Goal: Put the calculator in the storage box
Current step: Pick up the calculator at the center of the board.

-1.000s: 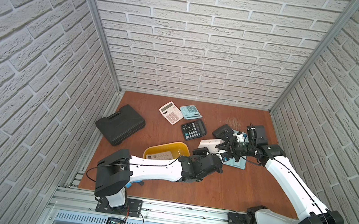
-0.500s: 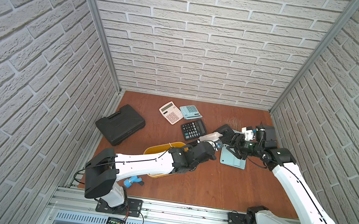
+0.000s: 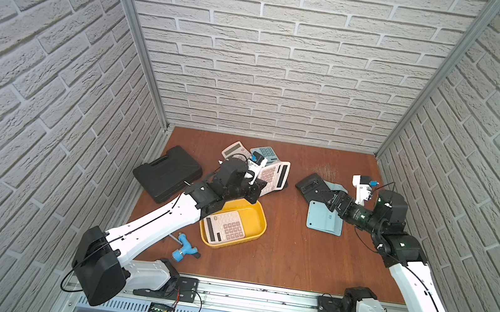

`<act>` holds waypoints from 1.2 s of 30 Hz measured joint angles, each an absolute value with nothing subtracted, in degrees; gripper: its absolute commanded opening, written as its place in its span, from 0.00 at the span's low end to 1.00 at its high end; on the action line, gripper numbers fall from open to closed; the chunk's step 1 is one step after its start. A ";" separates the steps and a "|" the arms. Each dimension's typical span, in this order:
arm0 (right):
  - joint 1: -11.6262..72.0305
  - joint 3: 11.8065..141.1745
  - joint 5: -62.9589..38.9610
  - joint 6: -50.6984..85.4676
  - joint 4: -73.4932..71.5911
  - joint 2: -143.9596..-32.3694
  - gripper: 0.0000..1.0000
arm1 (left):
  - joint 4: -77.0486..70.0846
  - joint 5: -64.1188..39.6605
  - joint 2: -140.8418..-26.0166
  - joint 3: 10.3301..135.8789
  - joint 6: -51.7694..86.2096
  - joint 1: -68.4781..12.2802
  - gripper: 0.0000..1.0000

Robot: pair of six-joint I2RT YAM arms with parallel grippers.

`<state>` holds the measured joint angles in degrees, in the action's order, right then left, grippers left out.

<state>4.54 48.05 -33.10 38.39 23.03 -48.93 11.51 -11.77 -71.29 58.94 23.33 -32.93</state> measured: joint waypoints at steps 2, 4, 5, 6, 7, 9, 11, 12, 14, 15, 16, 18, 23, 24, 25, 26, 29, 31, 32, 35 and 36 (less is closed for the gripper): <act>4.54 45.71 -36.75 38.59 18.31 -50.33 0.98 | 9.63 -18.63 -71.29 58.04 28.01 -29.65 0.00; 4.56 43.33 -40.14 39.38 13.28 -51.55 0.96 | 6.85 -24.91 -71.29 56.58 32.88 -26.96 0.00; 4.56 42.17 -41.76 40.14 10.44 -52.18 0.96 | 5.30 -27.90 -71.29 55.75 35.35 -25.85 0.00; 4.56 41.19 -43.16 40.66 7.90 -52.86 0.94 | 3.77 -30.59 -71.33 54.96 37.82 -24.95 0.00; 4.62 40.53 -44.29 41.34 5.91 -53.52 0.93 | 2.28 -32.84 -71.37 54.30 39.92 -24.27 0.00; 4.97 40.05 -46.57 42.52 1.87 -55.13 0.92 | -1.30 -37.47 -71.81 53.15 44.42 -23.24 0.00; 5.69 40.14 -48.16 43.11 -1.72 -56.60 0.91 | -4.99 -41.21 -72.51 52.38 48.51 -22.65 0.00; 6.26 40.34 -48.90 43.18 -2.98 -57.39 0.91 | -7.03 -42.92 -72.95 52.07 50.50 -22.48 0.00; 7.64 41.32 -50.35 43.20 -4.56 -59.18 0.89 | -10.55 -45.82 -73.89 51.57 53.89 -22.22 0.00; 8.34 41.93 -50.92 43.20 -5.19 -60.05 0.87 | -12.32 -47.09 -74.39 51.29 55.48 -22.11 0.00; 9.06 42.65 -51.46 43.18 -5.78 -60.95 0.87 | -13.85 -48.27 -74.83 51.00 56.86 -22.06 0.00; 10.33 43.79 -52.12 43.16 -6.92 -62.26 0.85 | -15.75 -50.04 -75.66 50.68 58.74 -22.02 0.00; 11.64 46.17 -52.93 43.11 -8.25 -64.42 0.69 | -19.38 -52.88 -76.60 49.19 61.89 -21.85 0.00; 11.64 46.72 -52.93 43.16 -8.16 -64.99 0.63 | -20.01 -53.30 -76.60 48.90 62.33 -21.78 0.00; 11.64 47.20 -52.88 43.16 -8.10 -65.63 0.61 | -20.78 -53.69 -76.60 48.66 62.72 -21.69 0.00; 11.64 47.62 -52.88 43.09 -8.03 -66.24 0.61 | -21.32 -53.95 -76.60 48.42 62.96 -21.63 0.00; 11.64 48.75 -52.77 43.09 -7.94 -68.14 0.61 | -21.54 -54.72 -76.55 47.64 63.26 -21.61 0.00; 11.64 49.32 -52.62 43.09 -7.92 -69.10 0.59 | -21.28 -55.27 -76.55 47.24 63.20 -21.58 0.00; 11.64 49.52 -52.53 43.16 -7.94 -69.45 0.56 | -21.12 -55.44 -76.55 47.20 63.16 -21.58 0.00; 11.64 49.82 -52.38 43.51 -8.45 -70.39 0.45 | -21.06 -56.16 -76.55 47.18 63.13 -21.52 0.00; 11.64 49.87 -52.40 43.88 -8.62 -70.65 0.42 | -21.06 -56.31 -76.53 47.13 63.13 -21.52 0.00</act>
<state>11.64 49.87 -52.40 43.88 -8.62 -70.65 -21.06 -56.31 -76.53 47.13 63.13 -21.52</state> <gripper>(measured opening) 0.471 0.187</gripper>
